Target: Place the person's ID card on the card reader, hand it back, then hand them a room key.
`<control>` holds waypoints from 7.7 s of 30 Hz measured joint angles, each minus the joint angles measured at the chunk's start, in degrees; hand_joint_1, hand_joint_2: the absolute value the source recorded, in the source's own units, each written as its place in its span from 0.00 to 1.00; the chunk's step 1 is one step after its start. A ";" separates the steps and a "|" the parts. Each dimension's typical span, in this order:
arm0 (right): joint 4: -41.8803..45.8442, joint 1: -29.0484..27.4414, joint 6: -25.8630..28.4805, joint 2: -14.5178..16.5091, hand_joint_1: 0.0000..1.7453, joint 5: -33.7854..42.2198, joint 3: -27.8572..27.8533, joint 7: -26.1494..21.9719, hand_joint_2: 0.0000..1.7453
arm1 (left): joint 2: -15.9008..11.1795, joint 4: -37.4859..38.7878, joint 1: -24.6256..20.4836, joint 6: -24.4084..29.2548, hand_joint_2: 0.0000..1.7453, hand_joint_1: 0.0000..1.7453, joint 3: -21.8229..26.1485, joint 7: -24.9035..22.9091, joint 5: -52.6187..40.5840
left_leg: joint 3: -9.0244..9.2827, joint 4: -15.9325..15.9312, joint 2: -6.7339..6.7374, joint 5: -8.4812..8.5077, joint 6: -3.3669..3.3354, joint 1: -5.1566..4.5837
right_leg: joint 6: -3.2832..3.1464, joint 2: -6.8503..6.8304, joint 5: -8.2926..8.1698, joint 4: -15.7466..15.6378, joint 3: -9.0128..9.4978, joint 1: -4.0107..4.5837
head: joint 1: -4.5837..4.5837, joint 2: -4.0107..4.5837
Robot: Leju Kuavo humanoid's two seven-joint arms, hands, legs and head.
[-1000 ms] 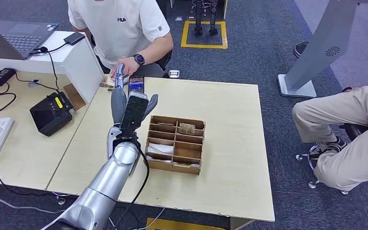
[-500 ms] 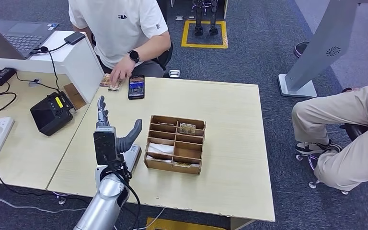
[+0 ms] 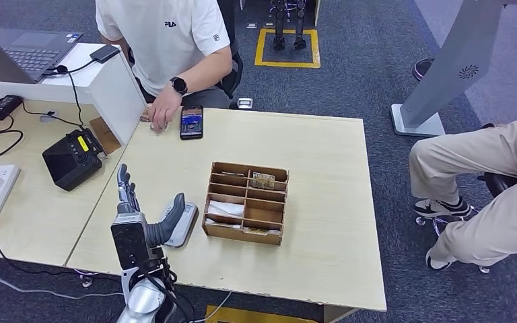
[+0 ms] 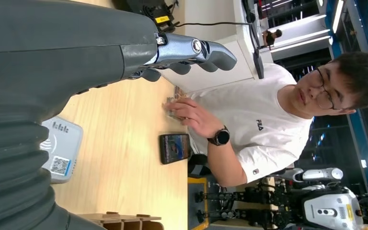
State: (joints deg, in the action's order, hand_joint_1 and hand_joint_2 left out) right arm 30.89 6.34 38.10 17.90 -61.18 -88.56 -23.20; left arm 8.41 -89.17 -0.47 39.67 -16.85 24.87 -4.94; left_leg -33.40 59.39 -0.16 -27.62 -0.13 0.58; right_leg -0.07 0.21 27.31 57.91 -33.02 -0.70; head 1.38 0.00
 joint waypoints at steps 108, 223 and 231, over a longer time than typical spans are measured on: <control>2.00 -0.95 0.00 0.39 0.00 -10.46 0.02 0.50 1.00 | -9.09 12.13 -8.94 -17.28 1.00 0.00 -24.11 -34.73 -78.04 | -0.03 0.00 0.02 0.01 0.00 0.00 | 0.00 0.01 -0.01 0.00 -0.06 0.00 | 0.00 0.00; 2.18 -0.96 0.00 0.42 0.00 -9.24 0.04 2.57 1.00 | -6.39 19.56 -10.19 -12.49 1.00 0.84 -15.41 -39.12 -80.58 | -0.07 0.00 0.01 0.01 0.00 0.00 | 0.00 0.00 -0.01 0.01 -0.06 0.00 | 0.00 0.00; 2.18 -0.96 0.00 0.42 0.00 -9.55 0.06 2.76 1.00 | -5.77 20.60 -10.00 -11.67 1.00 1.00 -15.41 -38.92 -80.53 | -0.07 0.00 0.01 0.01 0.00 0.00 | 0.00 0.00 -0.01 0.01 -0.06 0.00 | 0.00 0.00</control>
State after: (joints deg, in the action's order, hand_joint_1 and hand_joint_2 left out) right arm 33.07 5.38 38.10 18.32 -70.73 -88.50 -20.44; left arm 2.64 -68.57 -10.48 28.00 -32.26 -14.05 -85.47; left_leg -33.46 59.39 -0.16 -27.61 -0.13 0.58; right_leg -0.08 0.20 27.30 57.92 -33.08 -0.70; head 1.38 0.00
